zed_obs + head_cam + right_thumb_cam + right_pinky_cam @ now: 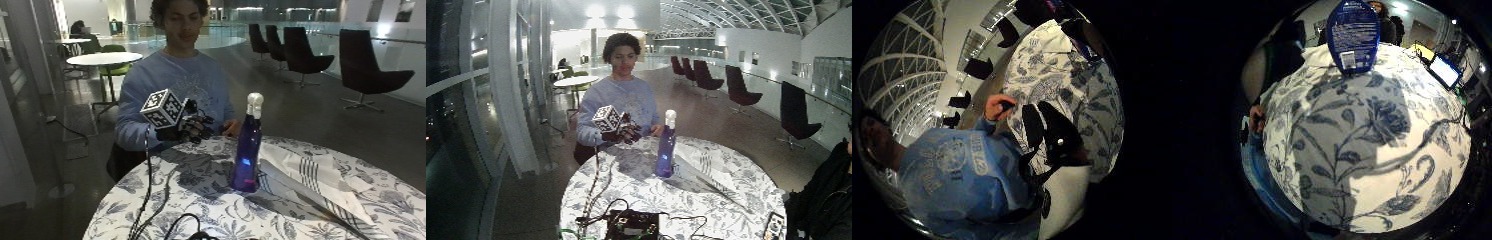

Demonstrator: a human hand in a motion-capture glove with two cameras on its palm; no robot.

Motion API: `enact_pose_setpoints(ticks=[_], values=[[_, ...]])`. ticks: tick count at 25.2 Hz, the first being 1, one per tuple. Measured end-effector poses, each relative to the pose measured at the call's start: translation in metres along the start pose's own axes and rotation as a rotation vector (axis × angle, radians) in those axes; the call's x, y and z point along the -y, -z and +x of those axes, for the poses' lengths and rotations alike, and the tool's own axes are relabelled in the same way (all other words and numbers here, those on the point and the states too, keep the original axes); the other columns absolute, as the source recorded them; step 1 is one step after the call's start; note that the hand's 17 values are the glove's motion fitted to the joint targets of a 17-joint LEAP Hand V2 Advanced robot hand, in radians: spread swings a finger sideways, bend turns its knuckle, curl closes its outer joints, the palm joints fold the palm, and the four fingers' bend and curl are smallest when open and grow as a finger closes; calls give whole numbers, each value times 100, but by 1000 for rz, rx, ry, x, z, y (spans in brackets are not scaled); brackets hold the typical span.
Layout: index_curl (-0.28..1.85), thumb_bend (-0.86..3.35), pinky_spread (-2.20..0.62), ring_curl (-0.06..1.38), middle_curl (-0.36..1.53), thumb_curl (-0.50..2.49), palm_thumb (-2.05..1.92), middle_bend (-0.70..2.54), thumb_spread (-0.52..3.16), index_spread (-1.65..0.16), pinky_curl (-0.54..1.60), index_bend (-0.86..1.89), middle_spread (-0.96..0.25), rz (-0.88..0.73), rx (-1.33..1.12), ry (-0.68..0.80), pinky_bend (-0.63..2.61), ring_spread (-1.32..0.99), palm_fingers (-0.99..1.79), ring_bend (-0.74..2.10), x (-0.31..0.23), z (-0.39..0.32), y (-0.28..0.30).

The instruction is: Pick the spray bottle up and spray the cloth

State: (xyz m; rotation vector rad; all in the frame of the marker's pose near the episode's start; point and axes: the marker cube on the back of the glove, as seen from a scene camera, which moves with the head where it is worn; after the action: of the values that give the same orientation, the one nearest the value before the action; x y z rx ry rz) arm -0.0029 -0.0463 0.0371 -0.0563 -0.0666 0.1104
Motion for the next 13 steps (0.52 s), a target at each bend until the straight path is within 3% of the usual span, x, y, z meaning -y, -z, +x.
enact_pose_setpoints(ticks=[13], values=[[23, 13, 19, 29, 35, 27, 58, 29, 112, -37, 33, 8, 0, 275, 354, -293, 34, 7, 54, 26, 108, 40, 0]])
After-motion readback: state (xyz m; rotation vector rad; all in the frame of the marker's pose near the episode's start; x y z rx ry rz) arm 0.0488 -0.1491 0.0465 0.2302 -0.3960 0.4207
